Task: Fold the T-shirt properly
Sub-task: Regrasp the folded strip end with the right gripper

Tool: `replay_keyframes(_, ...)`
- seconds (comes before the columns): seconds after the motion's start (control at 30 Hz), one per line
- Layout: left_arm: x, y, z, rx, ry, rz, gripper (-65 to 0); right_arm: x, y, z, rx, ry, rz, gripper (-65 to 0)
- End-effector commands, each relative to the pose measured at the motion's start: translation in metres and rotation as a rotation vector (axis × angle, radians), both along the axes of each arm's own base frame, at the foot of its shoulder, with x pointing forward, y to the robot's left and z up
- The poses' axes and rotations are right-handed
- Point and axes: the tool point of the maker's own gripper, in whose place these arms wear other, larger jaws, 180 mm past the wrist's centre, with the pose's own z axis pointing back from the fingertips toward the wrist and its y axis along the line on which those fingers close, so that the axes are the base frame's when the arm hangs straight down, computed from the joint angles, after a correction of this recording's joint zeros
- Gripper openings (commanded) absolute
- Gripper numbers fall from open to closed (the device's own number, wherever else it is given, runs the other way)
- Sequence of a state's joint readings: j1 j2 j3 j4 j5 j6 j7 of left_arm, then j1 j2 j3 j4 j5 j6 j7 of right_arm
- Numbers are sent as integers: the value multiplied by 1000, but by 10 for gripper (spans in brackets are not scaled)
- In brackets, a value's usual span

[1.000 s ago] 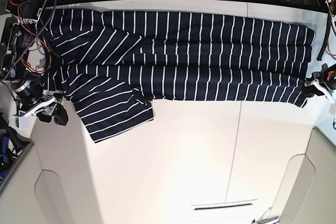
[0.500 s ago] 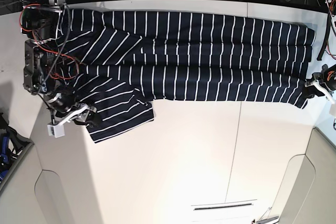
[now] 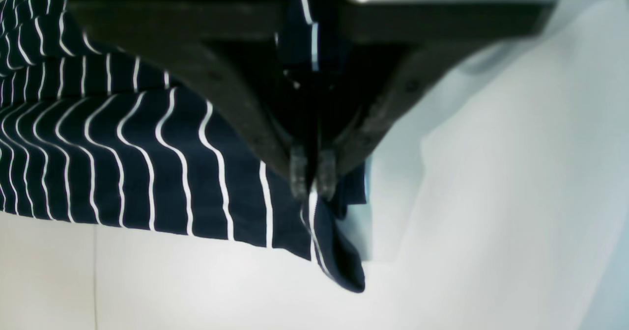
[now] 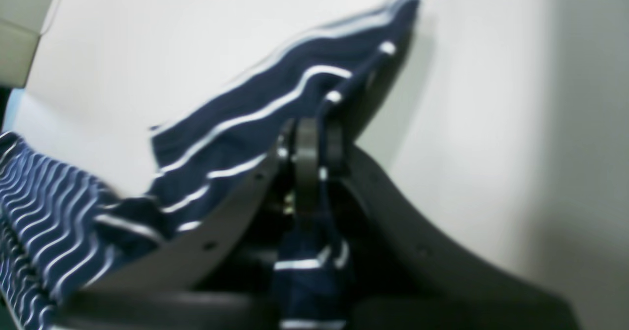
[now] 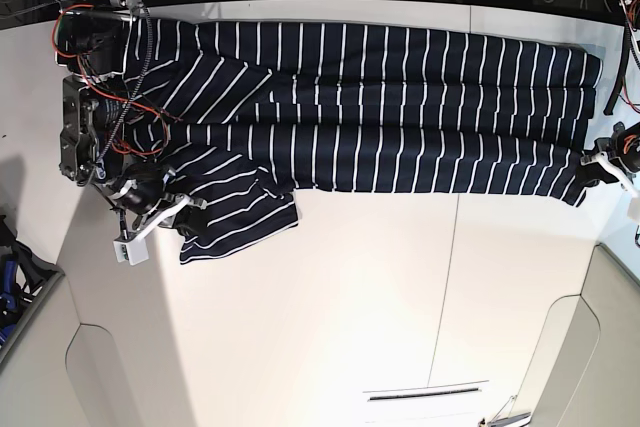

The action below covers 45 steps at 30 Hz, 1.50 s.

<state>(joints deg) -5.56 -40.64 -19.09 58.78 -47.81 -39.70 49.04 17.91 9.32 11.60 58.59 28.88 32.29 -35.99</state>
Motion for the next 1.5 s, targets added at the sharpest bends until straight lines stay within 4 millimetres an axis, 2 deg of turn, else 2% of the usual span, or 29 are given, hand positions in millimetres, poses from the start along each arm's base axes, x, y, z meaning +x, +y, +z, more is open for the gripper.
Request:
replay_keyframes(0.0, 12, 11, 23, 26, -61, 0, -650, 16, 2, 29, 19, -79, 7, -650)
replay_keyframes(0.2, 14, 3, 41, 73, -87, -56, -650, 4, -4, 72, -34, -166, 51, -650)
replay_keyframes(0.3, 5, 0, 51, 113, -106, -84, -650, -17, -9, 84, -65, -189, 71, -650)
replay_keyframes(0.43, -9, 2, 55, 145, -93, -94, -650, -45, -6, 91, -66, -209, 99, -650)
replay_keyframes(0.63, -33, 16, 49, 156, -57, -56, -650, -84, -5, 87, -87, -196, 114, -650)
replay_keyframes(0.9, -47, 16, 38, 150, -3, -61, -650, -119, -1, 91, -85, -187, 136, -650)
replay_keyframes(1.1, -66, 11, 25, 115, 64, -70, -650, -154, 3, 77, -92, -122, 154, -650)
replay_keyframes(1.4, -93, 11, 8, 114, 162, -82, -646, -185, -21, 52, -136, -21, 97, -650)
replay_keyframes(1.47, -94, 11, 7, 114, 165, -82, -572, -187, -27, 43, -166, 6, 90, -650)
